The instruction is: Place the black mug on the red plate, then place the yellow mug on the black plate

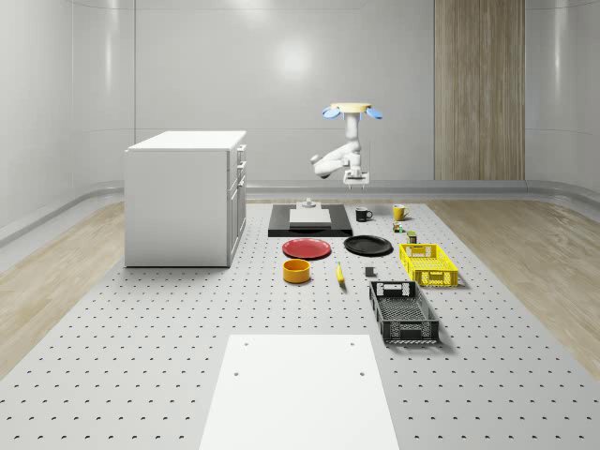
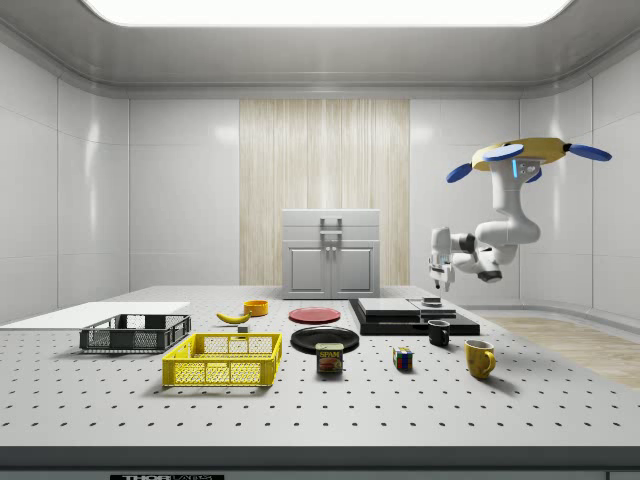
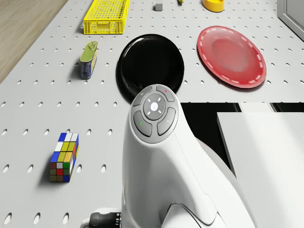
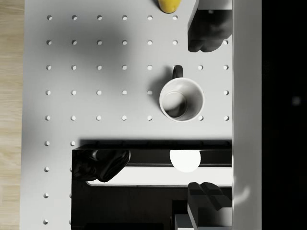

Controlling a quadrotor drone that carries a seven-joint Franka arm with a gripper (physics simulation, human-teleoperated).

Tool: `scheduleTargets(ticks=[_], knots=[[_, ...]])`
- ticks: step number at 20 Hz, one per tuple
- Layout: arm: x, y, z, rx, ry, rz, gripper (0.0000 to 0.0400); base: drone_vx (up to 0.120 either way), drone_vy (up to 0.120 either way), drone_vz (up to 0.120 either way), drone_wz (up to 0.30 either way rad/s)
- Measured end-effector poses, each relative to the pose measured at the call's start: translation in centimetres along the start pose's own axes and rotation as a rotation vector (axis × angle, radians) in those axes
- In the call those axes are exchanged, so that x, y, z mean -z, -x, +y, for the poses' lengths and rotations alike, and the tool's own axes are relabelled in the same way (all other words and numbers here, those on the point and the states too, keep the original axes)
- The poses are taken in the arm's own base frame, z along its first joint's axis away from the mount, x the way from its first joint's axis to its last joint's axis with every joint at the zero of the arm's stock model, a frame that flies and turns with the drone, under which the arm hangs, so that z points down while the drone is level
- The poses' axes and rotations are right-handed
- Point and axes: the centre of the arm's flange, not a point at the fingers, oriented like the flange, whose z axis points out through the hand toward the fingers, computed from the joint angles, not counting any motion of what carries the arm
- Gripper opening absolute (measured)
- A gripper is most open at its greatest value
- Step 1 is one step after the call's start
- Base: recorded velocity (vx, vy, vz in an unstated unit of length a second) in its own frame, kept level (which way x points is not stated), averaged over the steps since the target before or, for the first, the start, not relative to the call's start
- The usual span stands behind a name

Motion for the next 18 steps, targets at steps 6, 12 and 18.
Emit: scheduleTargets(ticks=[6,12,18], knots=[[0.00,0.06,-0.06,0.000,0.006,0.006,0.0400,0.073,0.000,-0.120,0.000],[0.01,0.08,-0.08,0.000,0.008,0.008,0.0400,0.000,0.000,-0.120,0.000],[-0.03,0.08,-0.08,0.000,0.008,0.009,0.0400,0.000,0.000,-0.100,0.000]])
